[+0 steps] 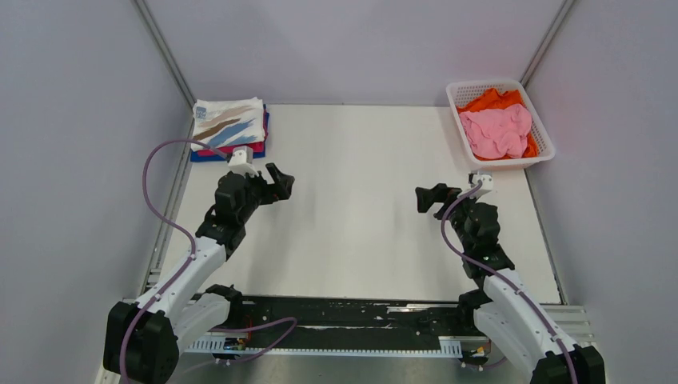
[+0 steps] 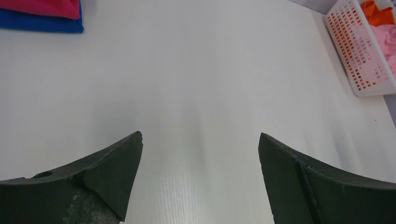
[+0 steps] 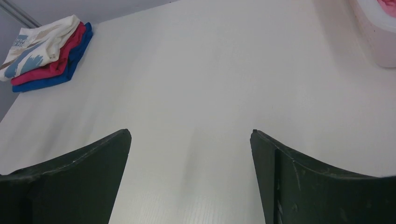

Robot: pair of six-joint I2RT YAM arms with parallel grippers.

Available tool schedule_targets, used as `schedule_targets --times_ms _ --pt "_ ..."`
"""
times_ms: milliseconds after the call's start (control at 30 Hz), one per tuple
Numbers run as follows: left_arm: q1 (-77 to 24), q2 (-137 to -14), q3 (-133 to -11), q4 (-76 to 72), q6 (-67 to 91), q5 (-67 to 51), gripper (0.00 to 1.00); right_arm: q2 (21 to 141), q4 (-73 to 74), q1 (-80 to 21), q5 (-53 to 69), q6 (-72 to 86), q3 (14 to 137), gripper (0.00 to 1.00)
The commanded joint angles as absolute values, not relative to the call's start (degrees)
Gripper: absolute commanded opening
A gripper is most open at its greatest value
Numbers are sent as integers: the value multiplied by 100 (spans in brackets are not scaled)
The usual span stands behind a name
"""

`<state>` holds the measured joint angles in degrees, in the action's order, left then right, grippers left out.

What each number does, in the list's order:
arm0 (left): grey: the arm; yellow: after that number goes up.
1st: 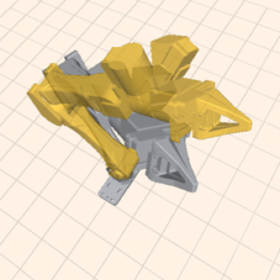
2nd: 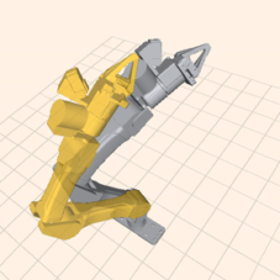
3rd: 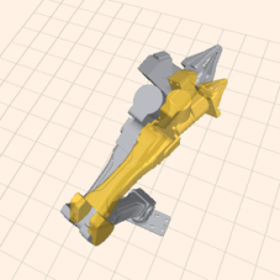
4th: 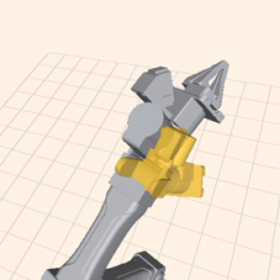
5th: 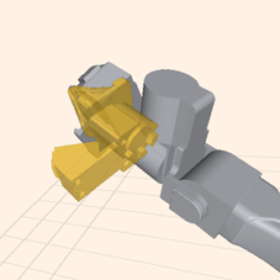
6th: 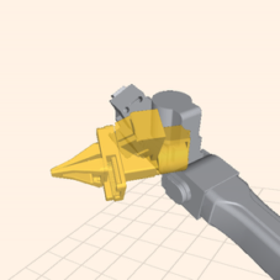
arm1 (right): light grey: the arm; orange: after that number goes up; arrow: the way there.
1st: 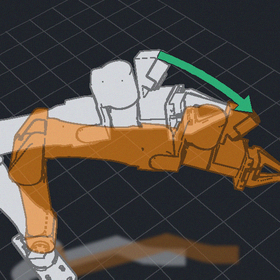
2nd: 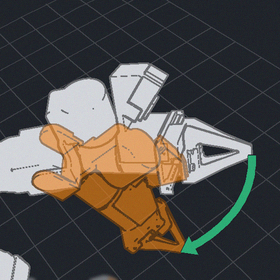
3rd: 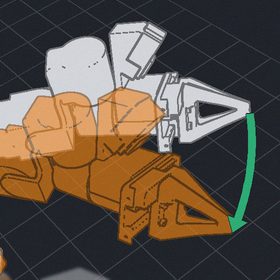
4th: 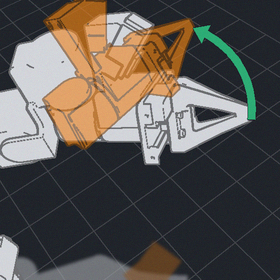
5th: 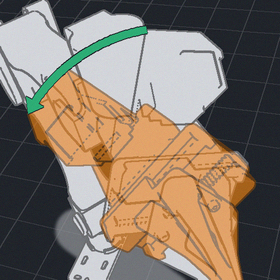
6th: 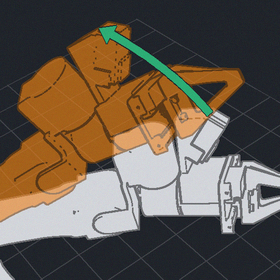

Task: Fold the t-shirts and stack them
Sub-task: Grab crumpled tshirt from bin with the right arm

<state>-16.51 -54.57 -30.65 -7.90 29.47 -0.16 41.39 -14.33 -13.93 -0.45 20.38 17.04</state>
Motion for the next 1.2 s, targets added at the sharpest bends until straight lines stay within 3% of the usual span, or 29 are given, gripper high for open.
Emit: schedule_targets --times_ms 0,167,267,333,633,867,1167 --pt "-1660 -5389 -3161 -864 2927 -18 100 4188 -1463 -1383 -336 2230 2138 100" --pt "-1661 -5416 -3185 -826 2922 -18 100 4728 -1777 -1387 -651 1715 2697 100" --pt "-1660 -5457 -3226 -764 2930 -18 100 5766 -472 -1285 -2373 1958 4123 100" --pt "-1659 -5478 -3240 -744 2935 57 100 6617 499 -975 -2806 2131 5326 100" --pt "-1661 -5606 -3283 -761 2983 161 100 10206 1753 1051 -1413 2107 8940 100" --pt "-1660 -5851 -3354 -751 2979 128 100 12650 2410 1437 -1169 1524 11598 94" --pt "-1654 -5925 -3365 -795 2976 124 100 14453 2296 1530 -1303 1159 13252 86"
